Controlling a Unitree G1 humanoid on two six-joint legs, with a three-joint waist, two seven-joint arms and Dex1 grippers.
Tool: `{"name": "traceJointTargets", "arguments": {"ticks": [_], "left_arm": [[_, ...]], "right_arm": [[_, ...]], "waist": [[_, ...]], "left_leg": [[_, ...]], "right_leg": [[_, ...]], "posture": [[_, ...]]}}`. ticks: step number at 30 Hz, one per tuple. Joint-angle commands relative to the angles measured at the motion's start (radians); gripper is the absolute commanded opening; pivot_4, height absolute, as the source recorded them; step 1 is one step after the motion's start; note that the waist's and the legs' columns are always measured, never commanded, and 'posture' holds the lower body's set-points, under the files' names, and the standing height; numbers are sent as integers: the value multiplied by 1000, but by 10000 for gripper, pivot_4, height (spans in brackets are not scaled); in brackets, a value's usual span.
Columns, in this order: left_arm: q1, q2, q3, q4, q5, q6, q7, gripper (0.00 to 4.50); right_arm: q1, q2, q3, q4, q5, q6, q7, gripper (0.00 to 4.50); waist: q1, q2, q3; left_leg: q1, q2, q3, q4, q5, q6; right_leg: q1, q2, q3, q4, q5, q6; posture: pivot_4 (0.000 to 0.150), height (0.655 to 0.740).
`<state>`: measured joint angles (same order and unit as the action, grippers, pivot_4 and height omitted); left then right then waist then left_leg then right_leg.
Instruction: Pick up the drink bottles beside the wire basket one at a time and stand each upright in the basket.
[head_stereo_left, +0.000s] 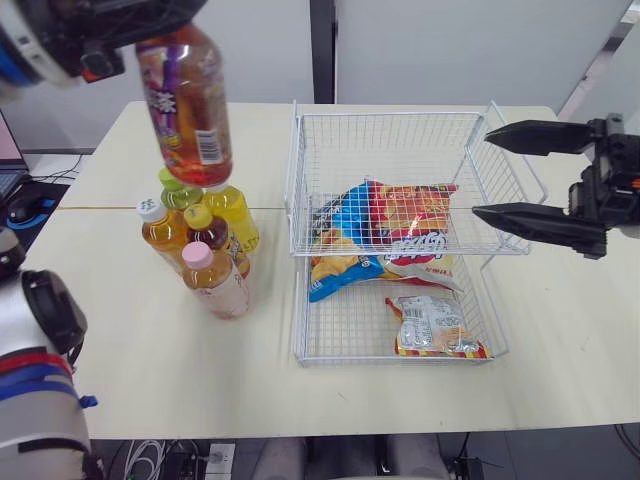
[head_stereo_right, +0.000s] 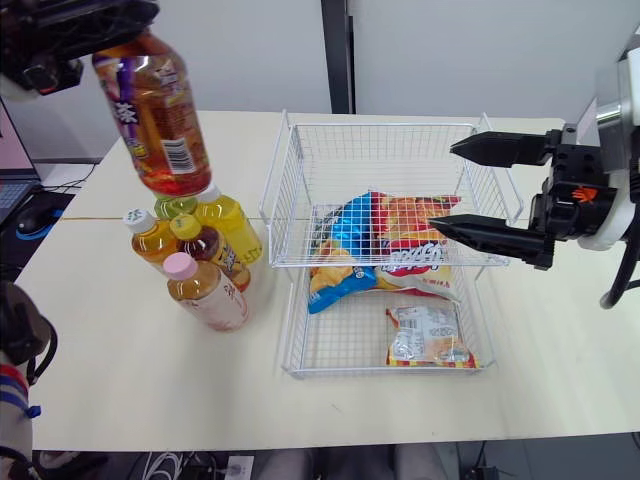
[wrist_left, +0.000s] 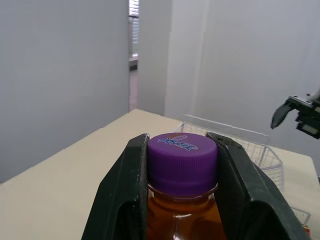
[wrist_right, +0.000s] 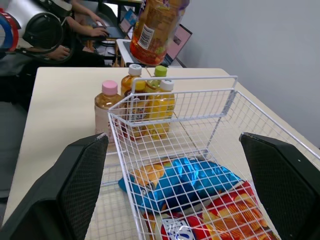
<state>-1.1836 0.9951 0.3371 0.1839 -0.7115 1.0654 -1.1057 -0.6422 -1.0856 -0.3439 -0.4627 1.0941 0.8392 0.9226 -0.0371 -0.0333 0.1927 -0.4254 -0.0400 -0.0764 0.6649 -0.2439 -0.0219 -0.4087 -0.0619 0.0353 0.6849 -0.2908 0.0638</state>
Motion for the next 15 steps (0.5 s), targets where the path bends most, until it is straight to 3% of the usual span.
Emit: {"name": "traceJointTargets", "arguments": {"ticks": [1, 6, 11, 15], "left_arm": [[101, 99, 192, -102, -44, 23, 46, 13563], [323, 158, 397, -153, -61, 49, 97, 13563], [681, 73, 650, -297, -51, 30, 98, 13563], [822, 11, 726, -379, -85, 11, 126, 13563]], "right_arm": [[-39, 29, 25, -15, 11, -35, 19, 45000], [-76, 83, 86, 12, -19, -64, 57, 45000], [-126, 137, 159, 52, -58, -94, 117, 45000], [-147, 158, 181, 66, -66, -94, 148, 45000]], "waist": [[-4, 0, 0], [-11, 0, 0], [-7, 0, 0], [9, -2, 0]], "left_leg": [[0, 0, 0, 0, 0, 0], [0, 1, 1, 0, 0, 0], [2, 1, 2, 0, 0, 0], [2, 1, 1, 0, 0, 0]], "right_leg": [[0, 0, 0, 0, 0, 0], [-2, 0, 1, 3, 0, 0], [-1, -3, 2, 4, 0, 0], [-1, -5, 2, 4, 1, -1]], "posture": [[1500, 7400], [1500, 7400], [1500, 7400], [1500, 7400]]}}
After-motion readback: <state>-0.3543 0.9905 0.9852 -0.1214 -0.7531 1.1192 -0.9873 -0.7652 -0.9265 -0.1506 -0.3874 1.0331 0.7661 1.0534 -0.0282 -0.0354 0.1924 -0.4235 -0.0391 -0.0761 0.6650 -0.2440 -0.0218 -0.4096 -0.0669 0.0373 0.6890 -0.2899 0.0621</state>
